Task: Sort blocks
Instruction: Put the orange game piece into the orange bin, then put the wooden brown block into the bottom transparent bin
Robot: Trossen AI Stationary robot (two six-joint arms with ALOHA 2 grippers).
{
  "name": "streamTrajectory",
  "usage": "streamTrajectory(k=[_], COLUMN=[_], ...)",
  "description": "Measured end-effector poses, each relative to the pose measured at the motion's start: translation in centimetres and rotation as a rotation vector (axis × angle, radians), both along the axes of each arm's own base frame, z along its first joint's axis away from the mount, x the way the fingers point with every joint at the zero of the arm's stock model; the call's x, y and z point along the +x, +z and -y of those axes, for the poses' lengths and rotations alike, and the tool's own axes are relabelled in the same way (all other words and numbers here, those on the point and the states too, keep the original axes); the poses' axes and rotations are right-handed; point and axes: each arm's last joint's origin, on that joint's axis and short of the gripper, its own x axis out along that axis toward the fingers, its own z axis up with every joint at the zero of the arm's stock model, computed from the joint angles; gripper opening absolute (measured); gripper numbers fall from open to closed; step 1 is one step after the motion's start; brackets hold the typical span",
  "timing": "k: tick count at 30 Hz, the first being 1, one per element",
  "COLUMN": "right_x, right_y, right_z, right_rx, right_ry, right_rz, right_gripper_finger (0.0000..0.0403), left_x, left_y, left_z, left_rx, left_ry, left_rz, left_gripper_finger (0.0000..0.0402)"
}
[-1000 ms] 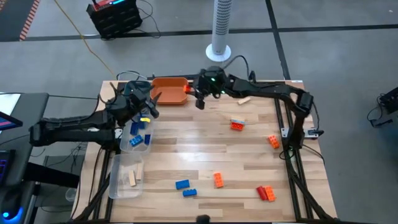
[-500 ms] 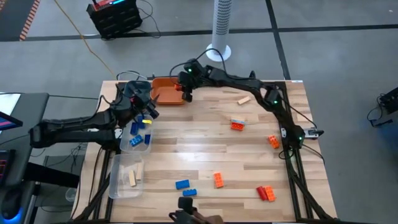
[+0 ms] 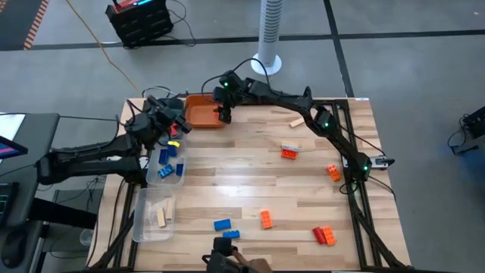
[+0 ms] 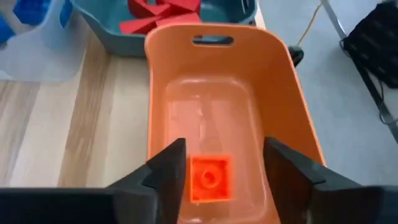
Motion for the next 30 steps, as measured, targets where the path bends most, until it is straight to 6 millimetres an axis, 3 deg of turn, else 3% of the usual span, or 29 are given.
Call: streamTrajectory(k=[7,17,26,30], right_x=[-0.2,-0.7,-4.3,-4.7], right_y=[1.6,1.2,0.0,-0.2], right_z=[0.3,-0.1,0.7,0.5], right_rx=[-0.004,0.034,0.188,0.175], right_ry=[-0.006,-0.051,-0.223,-0.267], right_rz=[0.008,-0.073,-0.366,-0.427], right_gripper_finger=[0.0239,0.0235,0.0234,0.0234], left_x=[-0.2,0.3,0.5,0.4], left_y=[0.2,-0.5,-0.4,-0.1], left_z=[-0.4,-0.8,-0.9,-0.9], left_rx=[0.025,-0.023,-0.183,-0.262], left_ry=[-0.004,-0.013,-0.019,-0.012], left_rz=[-0.006,-0.004,-0.047,-0.104], left_gripper_finger=[0.0192,0.0192,0.0192,0.0192])
